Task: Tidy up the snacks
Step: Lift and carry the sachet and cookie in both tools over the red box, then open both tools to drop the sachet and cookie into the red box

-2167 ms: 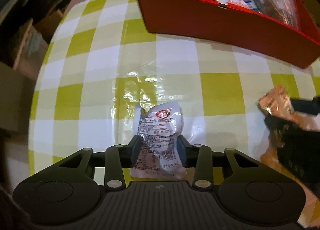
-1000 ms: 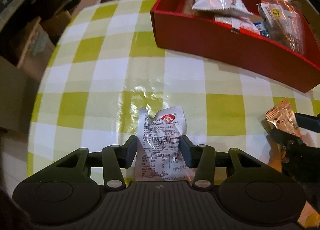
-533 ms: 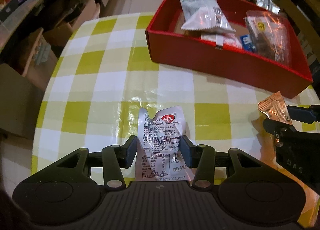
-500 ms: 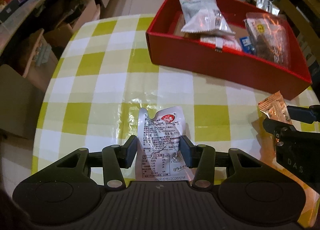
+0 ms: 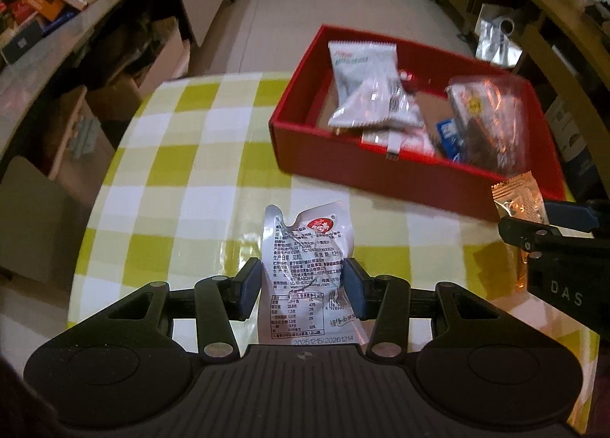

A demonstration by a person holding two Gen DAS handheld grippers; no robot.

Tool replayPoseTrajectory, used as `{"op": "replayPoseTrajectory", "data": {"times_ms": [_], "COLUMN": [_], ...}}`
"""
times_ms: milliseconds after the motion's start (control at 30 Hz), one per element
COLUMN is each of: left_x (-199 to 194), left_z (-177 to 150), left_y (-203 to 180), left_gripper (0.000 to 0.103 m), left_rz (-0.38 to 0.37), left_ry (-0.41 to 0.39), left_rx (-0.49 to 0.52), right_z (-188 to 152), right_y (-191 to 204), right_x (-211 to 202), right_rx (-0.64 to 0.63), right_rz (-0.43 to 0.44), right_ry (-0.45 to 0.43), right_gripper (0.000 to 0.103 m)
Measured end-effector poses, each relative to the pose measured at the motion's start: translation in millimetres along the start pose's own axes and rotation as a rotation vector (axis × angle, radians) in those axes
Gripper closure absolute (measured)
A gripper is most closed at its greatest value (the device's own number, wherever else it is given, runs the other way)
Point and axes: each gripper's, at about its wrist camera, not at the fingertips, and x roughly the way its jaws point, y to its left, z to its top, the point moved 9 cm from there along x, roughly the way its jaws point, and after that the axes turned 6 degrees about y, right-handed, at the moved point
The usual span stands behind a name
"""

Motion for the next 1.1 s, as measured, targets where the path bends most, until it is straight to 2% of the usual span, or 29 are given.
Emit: {"op": "replayPoseTrajectory", "data": {"times_ms": [533, 1100], "left_x": [-18.4, 4.1], "left_z": [57.7, 111.8], "left_y": [-30.6, -69.1], "left_gripper": [0.049, 0.048], "left_rz": [-0.043, -0.031], "left_ry": [-0.105, -0.146], "left_rx": [0.018, 0.071], "right_z": [41.2, 72.0], "right_y": [-37.8, -76.1], "right_x": [-3.4, 23.7], "right_rx": [0.109, 0.178], "right_rz": [-0.001, -0.036], "right_ry": [-0.069, -0.089], "right_gripper": [0.056, 0.056]}}
